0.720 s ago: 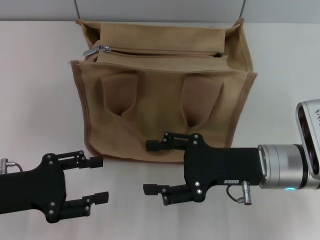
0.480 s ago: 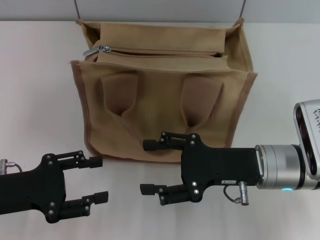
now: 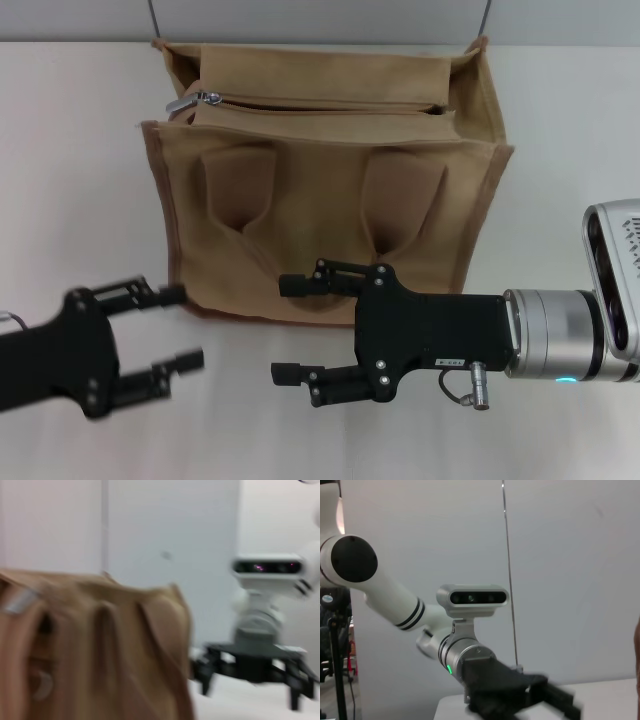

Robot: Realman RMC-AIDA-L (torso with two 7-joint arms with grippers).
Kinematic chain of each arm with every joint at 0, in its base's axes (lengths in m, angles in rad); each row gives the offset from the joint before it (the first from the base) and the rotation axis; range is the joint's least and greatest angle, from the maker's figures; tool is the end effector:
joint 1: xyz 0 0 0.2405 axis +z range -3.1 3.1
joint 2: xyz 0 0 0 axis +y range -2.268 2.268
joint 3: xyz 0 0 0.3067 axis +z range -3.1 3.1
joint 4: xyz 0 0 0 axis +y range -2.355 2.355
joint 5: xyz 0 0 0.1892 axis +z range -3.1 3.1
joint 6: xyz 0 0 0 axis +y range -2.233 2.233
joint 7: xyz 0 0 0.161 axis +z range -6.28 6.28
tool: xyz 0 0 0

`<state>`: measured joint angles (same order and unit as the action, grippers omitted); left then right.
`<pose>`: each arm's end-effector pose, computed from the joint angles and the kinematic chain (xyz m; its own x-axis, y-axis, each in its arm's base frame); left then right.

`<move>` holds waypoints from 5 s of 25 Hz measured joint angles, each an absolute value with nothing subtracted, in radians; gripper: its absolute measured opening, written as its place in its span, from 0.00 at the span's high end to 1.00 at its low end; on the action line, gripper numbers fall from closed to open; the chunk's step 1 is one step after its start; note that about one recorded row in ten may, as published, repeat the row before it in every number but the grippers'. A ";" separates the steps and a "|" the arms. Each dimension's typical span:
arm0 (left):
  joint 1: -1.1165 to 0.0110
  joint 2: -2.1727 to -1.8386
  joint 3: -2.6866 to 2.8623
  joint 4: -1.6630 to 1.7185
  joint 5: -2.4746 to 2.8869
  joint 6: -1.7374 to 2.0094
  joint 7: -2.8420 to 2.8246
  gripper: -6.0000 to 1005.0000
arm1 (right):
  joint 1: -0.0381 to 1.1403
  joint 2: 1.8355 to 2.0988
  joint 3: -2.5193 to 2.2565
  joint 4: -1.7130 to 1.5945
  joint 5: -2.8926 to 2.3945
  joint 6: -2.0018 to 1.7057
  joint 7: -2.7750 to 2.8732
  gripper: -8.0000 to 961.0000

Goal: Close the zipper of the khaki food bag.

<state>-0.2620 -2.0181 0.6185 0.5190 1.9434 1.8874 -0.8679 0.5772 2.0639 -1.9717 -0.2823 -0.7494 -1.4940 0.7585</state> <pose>-0.3356 0.2226 -0.0157 0.7725 0.0947 0.6279 0.2722 -0.9428 -0.1927 0.2174 0.2763 -0.1276 0.7359 -0.0536 -0.6750 -0.0656 -0.9978 0.0077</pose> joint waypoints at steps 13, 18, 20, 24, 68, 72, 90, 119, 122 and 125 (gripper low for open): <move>-0.225 -2.063 0.023 0.428 1.927 1.961 -0.749 0.38 | 0.543 2.086 -1.959 -0.282 -0.744 -1.497 0.732 0.16; -0.316 -2.069 0.060 0.420 1.949 1.764 -0.756 0.39 | 0.541 2.088 -1.958 -0.282 -0.743 -1.493 0.732 0.16; -0.352 -2.070 0.114 0.417 1.951 1.722 -0.758 0.40 | 0.541 2.088 -1.958 -0.282 -0.743 -1.496 0.732 0.16; -0.391 -2.072 0.193 0.415 1.948 1.671 -0.750 0.40 | 0.540 2.088 -1.955 -0.280 -0.743 -1.499 0.732 0.16; -0.420 -2.074 0.188 0.249 1.757 1.682 -0.696 0.59 | 0.515 2.091 -1.951 -0.279 -0.742 -1.503 0.732 0.16; -0.420 -2.074 0.187 0.247 1.757 1.681 -0.696 0.73 | 0.515 2.091 -1.950 -0.279 -0.742 -1.503 0.732 0.16; -0.382 -2.074 0.186 0.208 1.727 1.840 -0.693 0.90 | 0.541 2.064 -1.840 -0.346 -0.560 -1.690 1.003 0.16; -0.378 -2.073 0.173 0.160 1.717 1.921 -0.638 0.90 | 0.710 2.056 -1.616 -0.312 -0.600 -1.622 2.533 0.16; -0.381 -2.074 0.173 0.159 1.716 1.921 -0.635 0.90 | 0.739 2.077 -1.616 -0.310 -0.609 -1.542 2.537 0.16; -0.382 -2.074 0.173 0.161 1.716 1.917 -0.634 0.90 | 0.745 2.077 -1.621 -0.306 -0.616 -1.486 2.518 0.16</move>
<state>-0.3825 -2.0740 0.1733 0.1613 1.7164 1.9172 -0.6343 0.7454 2.0773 -1.6211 -0.3059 -0.6159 -1.4858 2.5180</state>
